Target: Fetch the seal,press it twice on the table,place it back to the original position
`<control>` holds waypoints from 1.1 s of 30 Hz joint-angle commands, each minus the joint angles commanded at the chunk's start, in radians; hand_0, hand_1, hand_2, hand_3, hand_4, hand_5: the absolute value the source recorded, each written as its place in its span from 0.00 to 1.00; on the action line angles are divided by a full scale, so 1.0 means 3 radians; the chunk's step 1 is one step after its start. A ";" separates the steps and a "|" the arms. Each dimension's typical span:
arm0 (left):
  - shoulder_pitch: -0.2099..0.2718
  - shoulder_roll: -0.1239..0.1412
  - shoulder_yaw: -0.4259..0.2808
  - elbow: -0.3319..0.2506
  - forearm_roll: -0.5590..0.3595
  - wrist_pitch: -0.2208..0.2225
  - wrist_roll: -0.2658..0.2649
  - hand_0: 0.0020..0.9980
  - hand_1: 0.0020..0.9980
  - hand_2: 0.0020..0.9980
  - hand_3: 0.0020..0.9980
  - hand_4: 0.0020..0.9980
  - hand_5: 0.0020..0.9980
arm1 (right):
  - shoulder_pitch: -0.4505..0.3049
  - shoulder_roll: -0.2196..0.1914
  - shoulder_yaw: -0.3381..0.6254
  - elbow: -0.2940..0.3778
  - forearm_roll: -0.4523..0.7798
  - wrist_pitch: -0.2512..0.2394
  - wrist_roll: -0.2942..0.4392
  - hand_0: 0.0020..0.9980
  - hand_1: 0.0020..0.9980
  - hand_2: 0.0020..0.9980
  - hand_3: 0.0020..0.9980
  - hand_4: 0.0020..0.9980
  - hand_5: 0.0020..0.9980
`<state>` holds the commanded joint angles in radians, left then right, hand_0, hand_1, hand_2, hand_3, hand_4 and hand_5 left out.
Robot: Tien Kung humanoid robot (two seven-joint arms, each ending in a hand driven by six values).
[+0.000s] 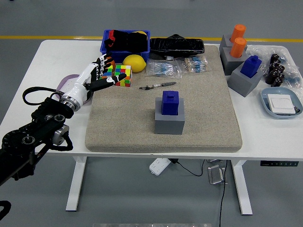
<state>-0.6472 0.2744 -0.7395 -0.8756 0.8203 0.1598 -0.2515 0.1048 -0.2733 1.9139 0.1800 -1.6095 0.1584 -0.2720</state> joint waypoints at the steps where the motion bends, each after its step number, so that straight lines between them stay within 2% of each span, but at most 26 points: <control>1: 0.0029 0.0032 -0.0035 0.0005 0.0004 0.0015 0.0006 0.97 0.98 0.95 0.96 1.00 0.33 | -0.0004 -0.0005 0.0007 0.0000 -0.0003 -0.0001 0.0003 0.89 0.75 0.73 0.75 0.88 0.55; 6: 0.0190 0.0121 -0.0328 0.0026 0.0052 0.0088 0.0009 0.97 0.98 0.95 0.96 1.00 0.33 | -0.0011 -0.0024 0.0017 0.0000 -0.0006 -0.0004 0.0006 0.89 0.75 0.73 0.75 0.88 0.55; 7: 0.0220 0.0123 -0.0402 0.0033 0.0071 0.0096 0.0011 0.96 0.96 0.93 0.95 1.00 0.30 | -0.0010 -0.0027 0.0021 0.0000 -0.0012 -0.0005 0.0005 0.89 0.75 0.73 0.75 0.88 0.55; 12: 0.0354 0.0082 -0.0715 0.0076 0.0140 0.0098 0.0018 0.96 0.96 0.93 0.95 1.00 0.30 | -0.0012 -0.0039 0.0035 0.0000 -0.0012 -0.0009 0.0000 0.89 0.75 0.73 0.75 0.88 0.55; 13: 0.0369 0.0076 -0.0742 0.0083 0.0145 0.0098 0.0017 0.95 0.95 0.92 0.94 0.99 0.27 | -0.0012 -0.0040 0.0035 0.0000 -0.0009 -0.0010 0.0001 0.89 0.75 0.73 0.75 0.88 0.55; 18: 0.0406 0.0071 -0.0806 0.0094 0.0175 0.0102 0.0033 0.95 0.95 0.92 0.94 0.99 0.27 | 0.0000 -0.0054 0.0001 0.0000 0.0030 -0.0014 0.0008 0.89 0.75 0.73 0.75 0.88 0.55; 19: 0.0408 0.0073 -0.0816 0.0094 0.0180 0.0104 0.0037 0.95 0.94 0.92 0.94 0.97 0.24 | 0.0003 -0.0056 -0.0006 0.0000 0.0035 -0.0013 0.0009 0.89 0.75 0.73 0.75 0.87 0.55; 33: 0.0462 0.0089 -0.0946 0.0093 0.0220 0.0117 0.0067 0.95 0.93 0.91 0.93 0.95 0.22 | 0.0016 -0.0081 -0.0017 0.0000 0.0046 -0.0021 0.0007 0.89 0.75 0.73 0.75 0.87 0.55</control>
<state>-0.5086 0.3011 -1.0232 -0.8478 0.8864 0.1949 -0.2313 0.1096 -0.2975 1.9090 0.1800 -1.5955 0.1520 -0.2698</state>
